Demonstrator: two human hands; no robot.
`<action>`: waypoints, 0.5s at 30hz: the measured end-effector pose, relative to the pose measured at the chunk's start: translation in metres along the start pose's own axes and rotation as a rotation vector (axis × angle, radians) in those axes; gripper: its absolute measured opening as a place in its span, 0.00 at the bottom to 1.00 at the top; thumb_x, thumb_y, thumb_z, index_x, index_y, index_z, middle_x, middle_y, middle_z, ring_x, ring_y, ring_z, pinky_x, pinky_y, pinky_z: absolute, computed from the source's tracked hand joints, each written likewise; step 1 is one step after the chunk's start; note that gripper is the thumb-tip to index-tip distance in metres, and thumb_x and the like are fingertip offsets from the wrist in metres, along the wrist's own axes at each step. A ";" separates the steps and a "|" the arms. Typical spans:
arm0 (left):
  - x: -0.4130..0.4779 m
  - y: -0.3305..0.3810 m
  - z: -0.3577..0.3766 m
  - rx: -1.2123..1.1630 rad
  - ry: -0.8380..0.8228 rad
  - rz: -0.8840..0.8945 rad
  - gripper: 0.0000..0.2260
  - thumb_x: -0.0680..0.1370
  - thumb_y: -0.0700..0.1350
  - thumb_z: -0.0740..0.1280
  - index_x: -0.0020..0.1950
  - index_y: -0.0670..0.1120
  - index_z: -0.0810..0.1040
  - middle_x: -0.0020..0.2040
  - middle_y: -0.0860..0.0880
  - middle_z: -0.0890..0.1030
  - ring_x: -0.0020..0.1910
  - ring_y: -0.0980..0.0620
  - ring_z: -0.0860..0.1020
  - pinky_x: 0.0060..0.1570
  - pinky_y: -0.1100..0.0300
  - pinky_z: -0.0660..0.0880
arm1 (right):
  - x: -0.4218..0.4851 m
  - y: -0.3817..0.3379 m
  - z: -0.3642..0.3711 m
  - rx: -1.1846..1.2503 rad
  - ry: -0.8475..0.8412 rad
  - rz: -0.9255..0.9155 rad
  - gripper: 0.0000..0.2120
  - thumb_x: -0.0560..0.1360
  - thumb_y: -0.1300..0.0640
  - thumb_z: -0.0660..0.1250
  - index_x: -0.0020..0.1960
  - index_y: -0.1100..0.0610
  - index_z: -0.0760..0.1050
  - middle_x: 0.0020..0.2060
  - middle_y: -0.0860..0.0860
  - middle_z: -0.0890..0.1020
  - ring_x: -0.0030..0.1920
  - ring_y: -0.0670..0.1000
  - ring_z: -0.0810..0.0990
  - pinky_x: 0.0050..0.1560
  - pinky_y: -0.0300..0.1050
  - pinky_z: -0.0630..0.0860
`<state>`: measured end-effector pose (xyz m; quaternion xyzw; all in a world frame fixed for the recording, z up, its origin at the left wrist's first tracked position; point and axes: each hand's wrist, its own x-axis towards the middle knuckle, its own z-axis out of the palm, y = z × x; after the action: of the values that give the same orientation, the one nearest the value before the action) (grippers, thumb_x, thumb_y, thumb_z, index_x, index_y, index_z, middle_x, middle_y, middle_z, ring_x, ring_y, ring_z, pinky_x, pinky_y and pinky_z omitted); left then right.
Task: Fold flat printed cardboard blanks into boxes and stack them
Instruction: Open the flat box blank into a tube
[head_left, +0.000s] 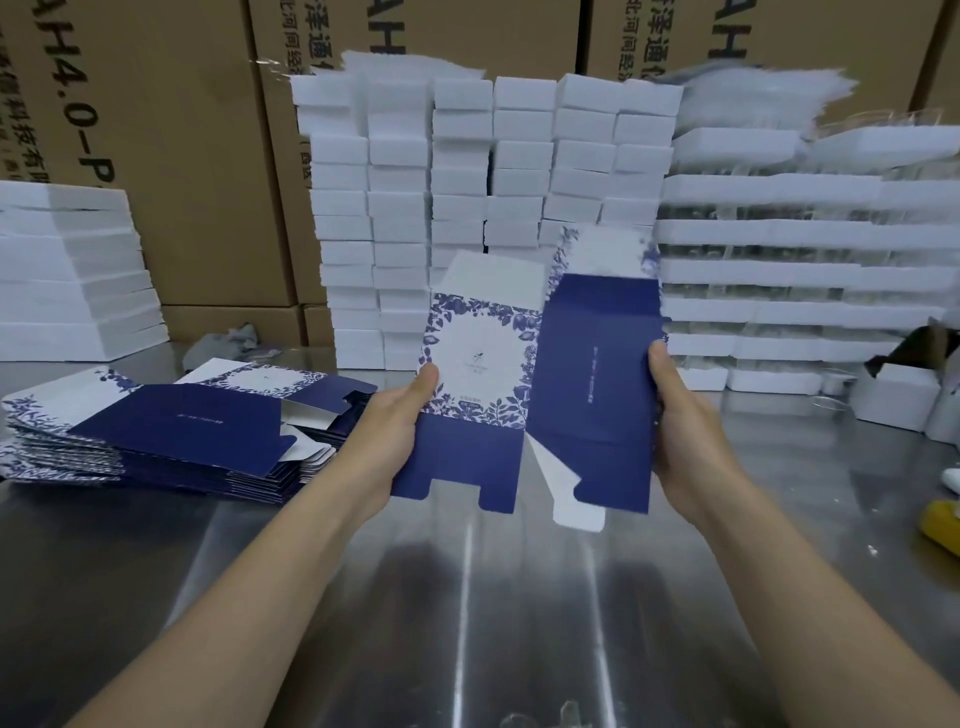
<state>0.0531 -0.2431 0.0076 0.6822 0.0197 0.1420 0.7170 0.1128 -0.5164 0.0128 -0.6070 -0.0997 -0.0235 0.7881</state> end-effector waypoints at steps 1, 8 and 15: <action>0.000 0.000 -0.001 -0.019 0.013 0.004 0.20 0.85 0.62 0.63 0.54 0.51 0.89 0.54 0.49 0.89 0.51 0.49 0.88 0.42 0.59 0.83 | 0.000 0.003 0.000 -0.040 -0.055 0.026 0.22 0.78 0.31 0.68 0.57 0.47 0.87 0.56 0.49 0.89 0.55 0.55 0.88 0.57 0.60 0.83; 0.004 -0.001 -0.002 -0.047 0.026 -0.021 0.18 0.84 0.63 0.64 0.54 0.55 0.90 0.56 0.50 0.89 0.56 0.49 0.87 0.58 0.50 0.81 | 0.002 0.010 0.006 -0.188 -0.009 -0.013 0.18 0.84 0.41 0.65 0.56 0.53 0.85 0.50 0.48 0.90 0.48 0.52 0.89 0.48 0.48 0.81; 0.004 -0.003 -0.004 0.019 0.095 -0.007 0.20 0.85 0.63 0.62 0.59 0.51 0.86 0.53 0.50 0.89 0.53 0.48 0.88 0.64 0.46 0.80 | -0.001 0.011 0.011 -0.203 -0.091 0.047 0.19 0.85 0.40 0.61 0.61 0.51 0.84 0.53 0.49 0.89 0.52 0.53 0.89 0.57 0.55 0.84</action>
<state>0.0562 -0.2382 0.0047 0.6813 0.0573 0.1715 0.7094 0.1117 -0.5036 0.0051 -0.6861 -0.1183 0.0123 0.7177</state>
